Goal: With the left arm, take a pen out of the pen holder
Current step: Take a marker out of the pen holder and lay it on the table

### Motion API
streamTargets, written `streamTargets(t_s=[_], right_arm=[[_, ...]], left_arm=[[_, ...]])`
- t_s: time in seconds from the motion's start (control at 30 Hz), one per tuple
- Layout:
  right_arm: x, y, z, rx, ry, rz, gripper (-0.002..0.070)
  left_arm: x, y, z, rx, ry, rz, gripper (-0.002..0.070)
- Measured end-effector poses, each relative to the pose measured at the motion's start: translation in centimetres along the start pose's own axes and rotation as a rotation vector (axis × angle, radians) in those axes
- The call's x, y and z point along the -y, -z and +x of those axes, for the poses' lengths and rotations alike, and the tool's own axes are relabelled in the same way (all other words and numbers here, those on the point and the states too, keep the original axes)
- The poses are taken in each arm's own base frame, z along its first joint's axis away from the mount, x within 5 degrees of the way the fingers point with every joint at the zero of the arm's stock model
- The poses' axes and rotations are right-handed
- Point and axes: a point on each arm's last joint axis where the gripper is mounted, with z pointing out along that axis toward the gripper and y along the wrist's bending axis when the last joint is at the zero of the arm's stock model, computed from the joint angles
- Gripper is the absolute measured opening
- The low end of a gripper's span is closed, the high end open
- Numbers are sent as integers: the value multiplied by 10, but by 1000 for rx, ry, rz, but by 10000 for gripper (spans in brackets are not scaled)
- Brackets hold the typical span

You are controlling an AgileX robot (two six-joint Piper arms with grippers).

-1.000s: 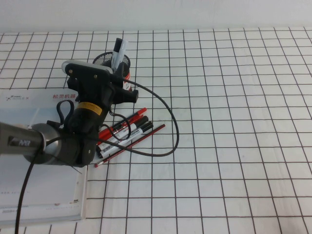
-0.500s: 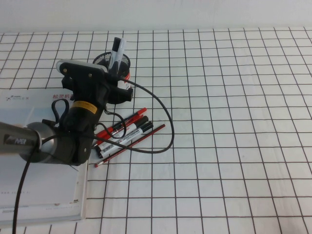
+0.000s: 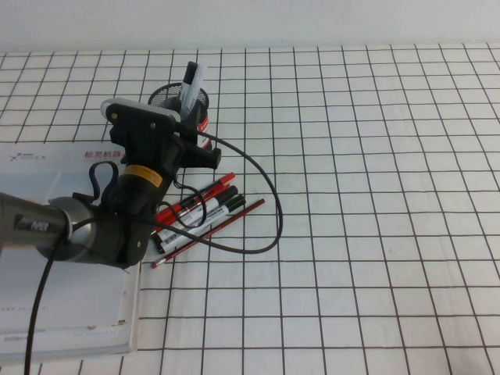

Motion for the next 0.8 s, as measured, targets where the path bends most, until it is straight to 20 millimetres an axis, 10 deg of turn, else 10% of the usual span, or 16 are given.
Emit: streamTargets(t_s=[0.8], right_arm=[[0, 0, 0, 0, 0, 0, -15]], left_arm=[[0, -1, -1, 41, 7, -4, 97]])
